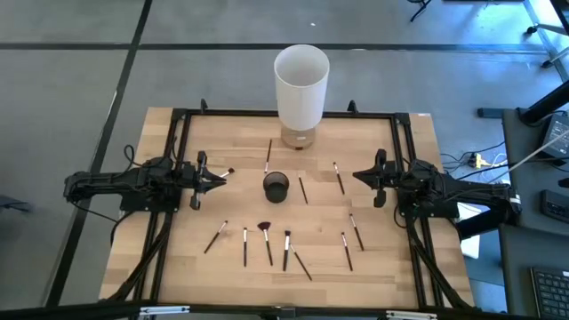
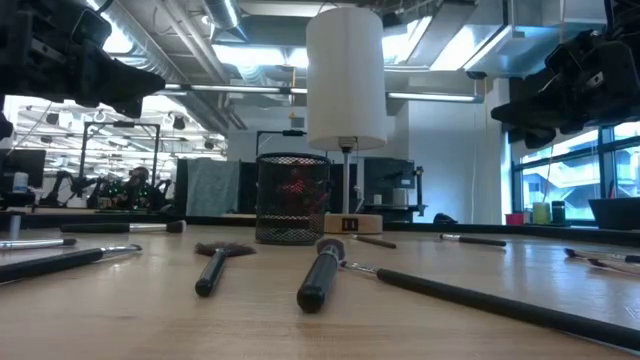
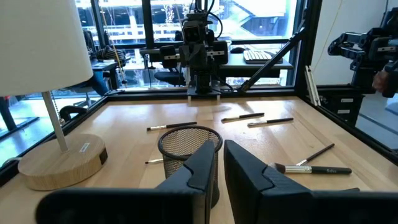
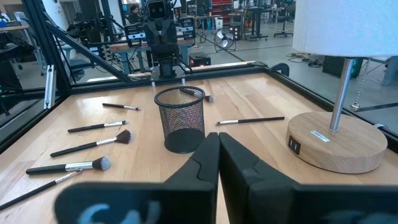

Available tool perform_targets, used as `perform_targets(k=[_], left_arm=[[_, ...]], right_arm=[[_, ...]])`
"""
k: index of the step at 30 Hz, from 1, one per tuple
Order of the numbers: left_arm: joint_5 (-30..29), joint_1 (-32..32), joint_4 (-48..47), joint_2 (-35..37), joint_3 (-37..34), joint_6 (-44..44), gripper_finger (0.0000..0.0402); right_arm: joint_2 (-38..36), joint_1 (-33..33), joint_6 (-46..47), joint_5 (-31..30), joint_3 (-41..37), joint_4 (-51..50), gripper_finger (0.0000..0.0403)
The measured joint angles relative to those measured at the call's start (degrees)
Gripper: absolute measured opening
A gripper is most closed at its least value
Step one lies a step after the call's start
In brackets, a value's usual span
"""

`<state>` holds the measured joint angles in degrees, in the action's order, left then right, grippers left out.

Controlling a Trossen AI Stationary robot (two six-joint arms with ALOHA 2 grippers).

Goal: Put items in baskets/containers

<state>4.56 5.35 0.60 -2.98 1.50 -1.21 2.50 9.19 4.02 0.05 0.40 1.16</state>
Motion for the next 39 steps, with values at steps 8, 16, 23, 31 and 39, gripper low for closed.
perform_targets(k=[8, 16, 23, 31, 39], left_arm=[[-0.01, 0.01, 0.01, 0.00, -0.01, 0.01, 0.0031], [0.00, 0.01, 0.01, 0.01, -0.01, 0.02, 0.0031], [-0.01, 0.01, 0.00, 0.01, 0.00, 0.02, 0.0031], [0.00, 0.00, -0.38, 0.00, -0.01, 0.02, 0.0031], [-1.15, 0.02, -0.40, 0.00, -0.01, 0.43, 0.0031]], right_arm=[[0.00, 0.02, 0.01, 0.00, -0.01, -0.01, 0.0012], [0.00, 0.01, 3.57, 0.04, -0.01, 1.21, 0.0012], [0.00, 0.00, 9.75, -3.32, 0.03, 6.26, 0.0012], [5.65, 0.03, 25.21, -12.00, 0.13, 3.34, 0.0012], [21.99, 2.60, 34.27, -12.46, 10.27, -4.26, 0.0012]])
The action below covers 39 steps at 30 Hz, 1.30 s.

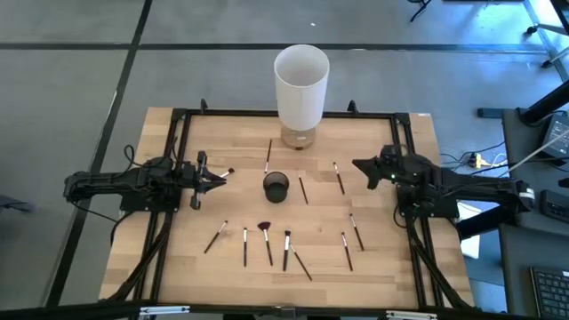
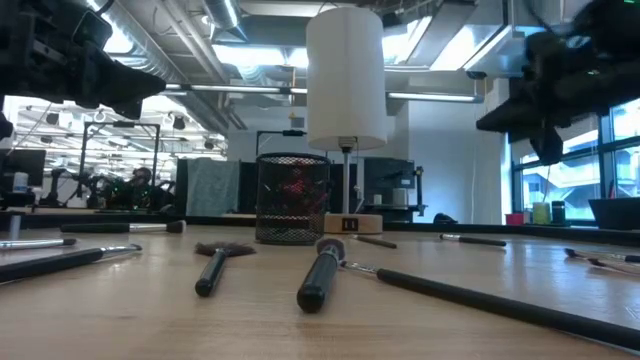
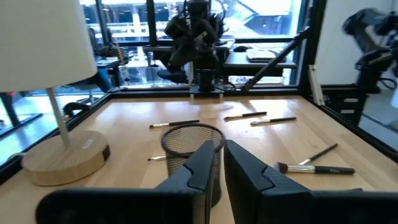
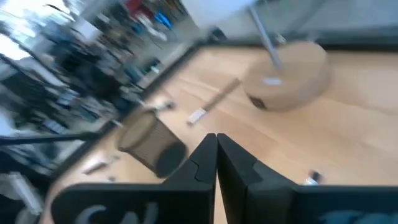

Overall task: Put items in baskets/containers
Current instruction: Put the black eyeshadow brush into the black pen holder

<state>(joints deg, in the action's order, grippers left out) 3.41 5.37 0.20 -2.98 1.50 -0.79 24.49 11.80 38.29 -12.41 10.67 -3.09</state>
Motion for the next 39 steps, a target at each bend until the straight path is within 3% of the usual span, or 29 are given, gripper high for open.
perform_targets(k=[7, 14, 24, 30, 39], left_arm=[[-5.52, 0.00, 0.01, 0.00, 0.00, -3.81, 0.0031], [-11.41, 0.00, 1.43, 0.00, 0.00, -9.92, 0.0031], [-12.67, 0.00, 1.32, 0.00, 0.00, -11.42, 0.0031], [-11.14, 0.00, 1.54, 0.00, 0.00, -6.30, 0.0031], [-3.23, -0.01, -0.19, -0.01, -0.15, 4.41, 0.0031]], right_arm=[[19.79, 3.58, 5.62, -0.71, 12.74, -14.91, 0.0012], [34.46, 6.53, 0.50, 3.27, 21.92, -18.30, 0.0014], [51.53, 9.81, -3.60, 7.46, 31.07, -24.88, 0.0088], [59.22, 9.81, -2.50, 7.16, 34.41, -26.97, 0.0099], [66.14, 9.81, 0.20, 8.82, 35.77, -27.68, 0.0095]])
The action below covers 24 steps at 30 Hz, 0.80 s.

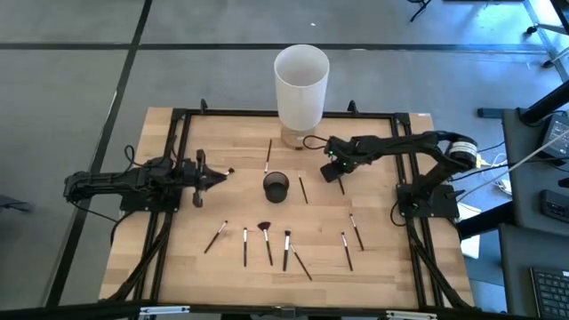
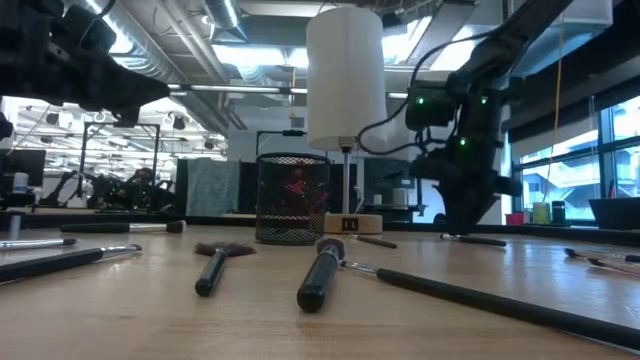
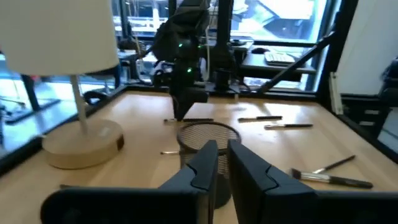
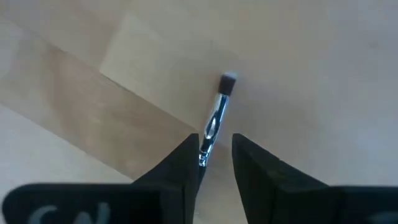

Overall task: Put items in baskets/containers
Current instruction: Put the black eyeshadow brush into the black pen holder

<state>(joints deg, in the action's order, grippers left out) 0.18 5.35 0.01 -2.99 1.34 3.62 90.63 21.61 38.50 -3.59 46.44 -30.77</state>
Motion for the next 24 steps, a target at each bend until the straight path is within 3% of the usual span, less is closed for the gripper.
perform_targets(k=[7, 11, 14, 16, 20, 24], left_arm=[[2.64, -0.01, 0.67, -0.01, -0.02, 0.16, 0.0031], [1.24, 0.01, 2.85, -0.01, -0.02, 0.17, 0.0031], [-3.26, 0.01, 6.11, -0.01, -0.03, -1.49, 0.0031], [-9.06, 0.01, 11.78, -0.03, -0.04, -7.48, 0.0031], [-17.88, 0.01, 24.95, -0.01, -0.04, -13.29, 0.0031], [-21.95, 0.06, 35.01, -0.07, -0.02, -15.02, 0.0031]], right_arm=[[4.58, -0.04, -0.15, 1.78, 0.46, -1.53, 0.0090], [6.16, -0.04, -0.17, 1.66, 0.52, -2.64, 0.0059], [6.99, -0.02, -0.07, 1.85, 0.54, -2.71, 0.0028], [7.26, 0.00, 0.06, 2.19, 0.54, -2.64, 0.0015], [6.64, 0.00, 0.47, 2.38, 0.37, -2.26, 0.0016], [3.88, 0.00, -0.19, 3.15, 2.14, -3.57, 0.0029]])
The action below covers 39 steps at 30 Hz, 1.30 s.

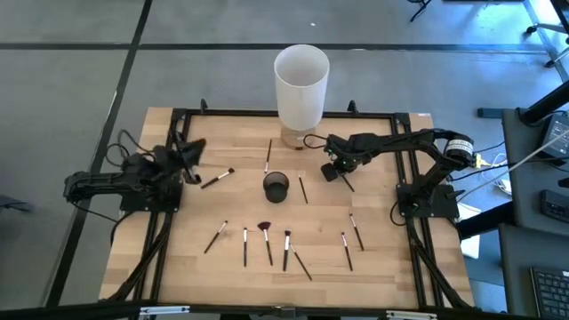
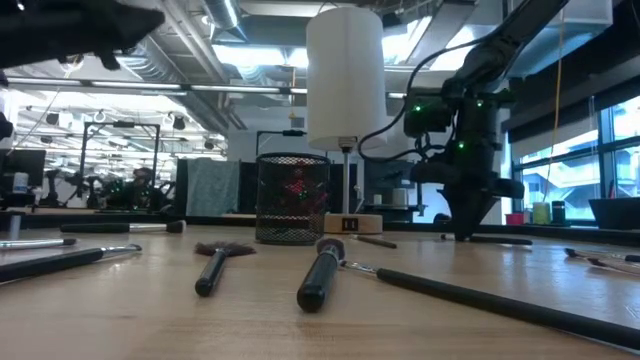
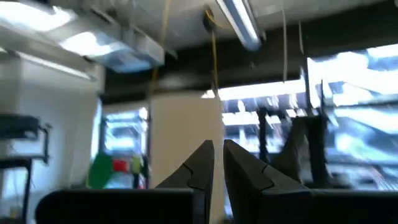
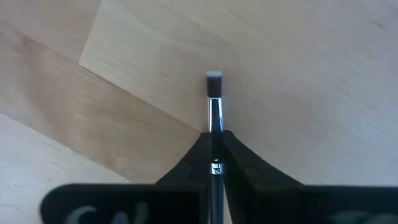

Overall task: Put items in baskets/containers
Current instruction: Put the black eyeshadow brush into the black pen holder

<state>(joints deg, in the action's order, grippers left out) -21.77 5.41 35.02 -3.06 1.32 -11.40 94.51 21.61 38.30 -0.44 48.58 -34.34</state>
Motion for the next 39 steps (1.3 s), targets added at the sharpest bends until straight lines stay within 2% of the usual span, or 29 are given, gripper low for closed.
perform_targets(k=[4, 6, 9, 11, 13, 17, 23, 26, 34, 39], left_arm=[[-1.24, 0.00, 1.55, -0.81, 0.73, -0.81, 0.0031], [-3.82, 0.00, 0.57, -3.14, 0.72, -1.19, 0.0031], [-10.45, 0.18, -0.24, -8.80, -0.84, 0.77, 0.0031], [-12.87, 0.85, -0.20, -13.33, -0.83, 3.19, 0.0031], [-12.74, 1.57, 3.19, -17.37, -0.83, 5.00, 0.0031], [-8.23, 2.25, 11.44, -24.07, -0.76, 7.18, 0.0031], [-6.89, 2.25, 12.35, -31.59, 2.44, 7.62, 0.0031], [-6.76, 2.25, 7.85, -36.12, 5.80, 6.36, 0.0031], [-8.28, 2.25, -14.38, -52.02, 21.52, 5.90, 0.0032], [-6.81, 2.25, -18.56, -60.71, 29.37, 6.46, 0.0046]], right_arm=[[-4.28, -0.25, -1.38, 1.84, 3.03, -0.59, 0.0017], [-7.61, -0.66, -1.86, 1.57, 4.81, 0.75, 0.0010], [-10.89, -3.15, -1.84, -1.42, 5.52, 1.25, 0.0007], [-13.12, -6.12, -1.49, -4.68, 5.52, 4.02, 0.0007], [-15.09, -9.72, -1.60, -8.91, 5.14, 9.13, 0.0004], [-15.46, -16.37, -2.61, -16.28, 4.00, 15.58, 0.0003], [-13.79, -17.82, -1.71, -17.51, 4.10, 13.05, 0.0018], [-13.26, -16.14, -3.95, -17.55, 4.10, 10.98, 0.0023], [-13.51, -14.21, -10.53, -17.62, 4.12, 8.69, 0.0046], [-13.59, -14.76, -11.65, -18.04, 2.74, 7.31, 0.0065]])
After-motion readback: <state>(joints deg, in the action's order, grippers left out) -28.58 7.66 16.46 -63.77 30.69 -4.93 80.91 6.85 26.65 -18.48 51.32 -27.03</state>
